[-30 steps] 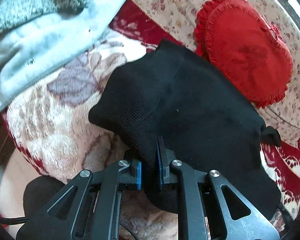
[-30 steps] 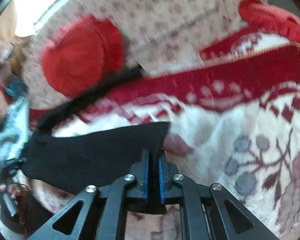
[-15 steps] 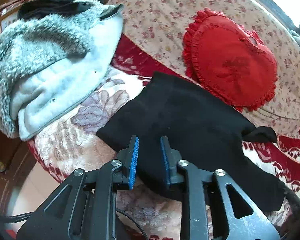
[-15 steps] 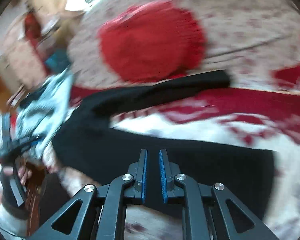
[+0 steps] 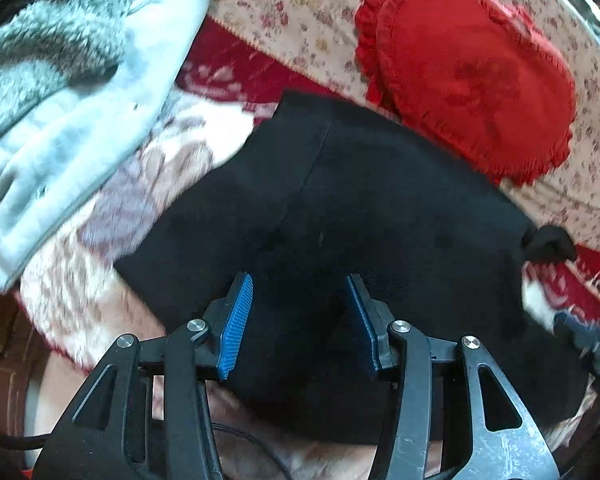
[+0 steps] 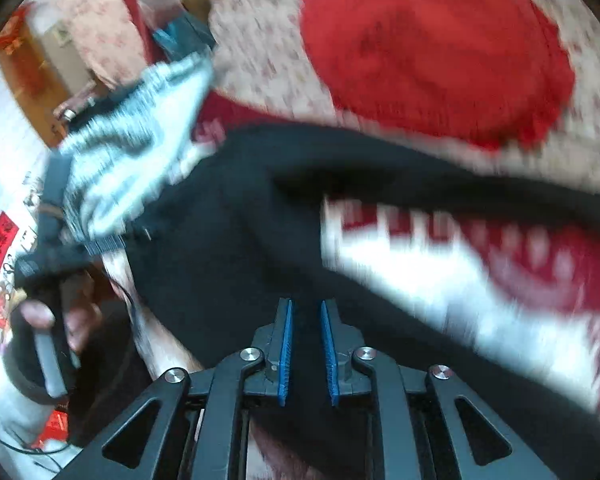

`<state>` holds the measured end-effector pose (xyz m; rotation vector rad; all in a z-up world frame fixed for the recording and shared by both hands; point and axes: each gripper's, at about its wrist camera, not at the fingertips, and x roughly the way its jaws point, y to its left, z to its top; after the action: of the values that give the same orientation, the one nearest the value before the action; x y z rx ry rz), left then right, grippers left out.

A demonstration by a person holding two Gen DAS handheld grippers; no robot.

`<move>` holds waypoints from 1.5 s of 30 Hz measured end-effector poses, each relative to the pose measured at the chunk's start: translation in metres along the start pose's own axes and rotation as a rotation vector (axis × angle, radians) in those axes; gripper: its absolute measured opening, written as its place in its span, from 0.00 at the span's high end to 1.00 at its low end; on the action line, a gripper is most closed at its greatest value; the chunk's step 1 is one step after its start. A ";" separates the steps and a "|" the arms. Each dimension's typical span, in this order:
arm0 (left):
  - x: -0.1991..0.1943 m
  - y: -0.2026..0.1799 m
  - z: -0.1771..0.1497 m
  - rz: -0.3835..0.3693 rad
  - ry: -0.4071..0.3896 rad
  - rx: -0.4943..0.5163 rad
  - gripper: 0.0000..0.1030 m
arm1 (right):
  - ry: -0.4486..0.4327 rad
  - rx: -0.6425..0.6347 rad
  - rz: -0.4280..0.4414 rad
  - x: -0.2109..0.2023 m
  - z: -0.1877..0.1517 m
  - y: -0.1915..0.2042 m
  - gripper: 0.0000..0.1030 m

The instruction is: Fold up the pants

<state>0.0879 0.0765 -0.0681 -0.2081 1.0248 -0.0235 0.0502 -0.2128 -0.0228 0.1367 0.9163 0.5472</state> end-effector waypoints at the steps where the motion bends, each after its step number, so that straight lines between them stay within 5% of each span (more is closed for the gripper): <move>1: 0.000 -0.002 0.007 -0.009 -0.009 -0.009 0.54 | -0.030 -0.019 -0.006 0.001 0.020 -0.002 0.62; 3: 0.003 -0.006 0.020 -0.035 -0.011 -0.019 0.54 | -0.051 -0.059 0.002 0.014 0.053 -0.008 0.48; 9: 0.031 -0.033 0.043 -0.075 0.042 0.023 0.54 | 0.107 -0.179 -0.024 0.096 0.130 -0.019 0.48; 12: 0.048 -0.041 0.047 -0.057 0.069 0.049 0.54 | 0.200 -0.282 -0.034 0.132 0.146 -0.025 0.48; 18: 0.062 -0.044 0.057 -0.040 0.070 0.039 0.50 | 0.319 -0.291 0.047 0.185 0.151 -0.047 0.48; 20: 0.064 -0.047 0.057 -0.024 0.055 0.050 0.48 | 0.286 -0.262 0.087 0.181 0.151 -0.050 0.57; 22: 0.065 -0.048 0.057 -0.017 0.041 0.059 0.48 | 0.242 -0.266 0.082 0.169 0.148 -0.048 0.89; 26: 0.056 -0.035 0.058 -0.039 0.043 0.027 0.48 | 0.153 -0.275 0.075 0.133 0.146 -0.029 0.94; 31: 0.007 0.021 0.045 0.022 -0.059 -0.079 0.48 | 0.032 -0.294 0.101 0.063 0.128 0.011 0.95; 37: -0.049 0.090 0.024 0.104 -0.162 -0.196 0.48 | -0.051 -0.243 0.228 -0.006 0.057 0.077 0.99; 42: -0.070 0.108 0.014 0.112 -0.185 -0.232 0.48 | 0.052 -0.160 0.261 0.043 -0.011 0.119 0.99; 45: -0.075 0.099 0.008 0.077 -0.170 -0.208 0.48 | 0.061 -0.152 0.158 0.058 -0.018 0.121 0.99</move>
<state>0.0479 0.1839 -0.0186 -0.3546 0.8649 0.1686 0.0168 -0.0820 -0.0347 0.0554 0.9248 0.7694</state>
